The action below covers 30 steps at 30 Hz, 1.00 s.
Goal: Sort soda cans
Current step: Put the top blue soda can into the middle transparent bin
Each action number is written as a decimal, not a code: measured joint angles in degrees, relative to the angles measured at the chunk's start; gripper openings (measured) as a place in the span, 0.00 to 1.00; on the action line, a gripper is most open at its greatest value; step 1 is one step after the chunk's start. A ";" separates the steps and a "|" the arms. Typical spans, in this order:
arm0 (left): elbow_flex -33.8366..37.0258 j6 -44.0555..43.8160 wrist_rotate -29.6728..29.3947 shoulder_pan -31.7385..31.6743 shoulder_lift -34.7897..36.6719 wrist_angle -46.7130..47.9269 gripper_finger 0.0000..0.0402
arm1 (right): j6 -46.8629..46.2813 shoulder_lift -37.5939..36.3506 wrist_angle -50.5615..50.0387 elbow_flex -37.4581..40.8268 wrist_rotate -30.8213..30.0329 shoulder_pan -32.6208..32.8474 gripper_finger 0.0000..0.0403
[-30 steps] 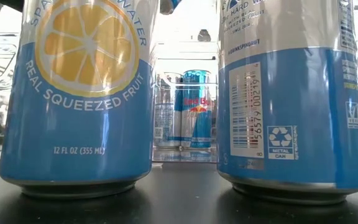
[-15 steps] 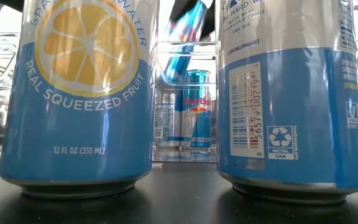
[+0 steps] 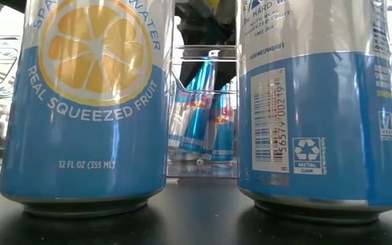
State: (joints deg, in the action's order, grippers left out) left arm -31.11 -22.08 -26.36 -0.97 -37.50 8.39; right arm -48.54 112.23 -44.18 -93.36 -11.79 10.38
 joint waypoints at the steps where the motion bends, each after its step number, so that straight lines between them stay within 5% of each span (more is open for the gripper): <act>1: 0.00 -0.01 -0.01 -0.02 0.00 -0.05 0.99 | 0.09 0.10 0.39 0.00 0.02 -0.11 0.56; 11: 0.00 -0.01 -0.01 -0.02 0.01 -0.05 0.99 | 0.16 0.87 6.40 -0.11 -0.25 -0.19 0.70; 30: 0.00 0.01 -0.01 -0.02 0.02 -0.12 0.99 | -10.71 -1.64 8.45 0.00 -0.82 -0.45 0.72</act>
State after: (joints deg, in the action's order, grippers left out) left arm -31.11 -22.06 -26.37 -0.99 -37.48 8.27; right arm -59.26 110.59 -35.73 -93.36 -12.61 9.93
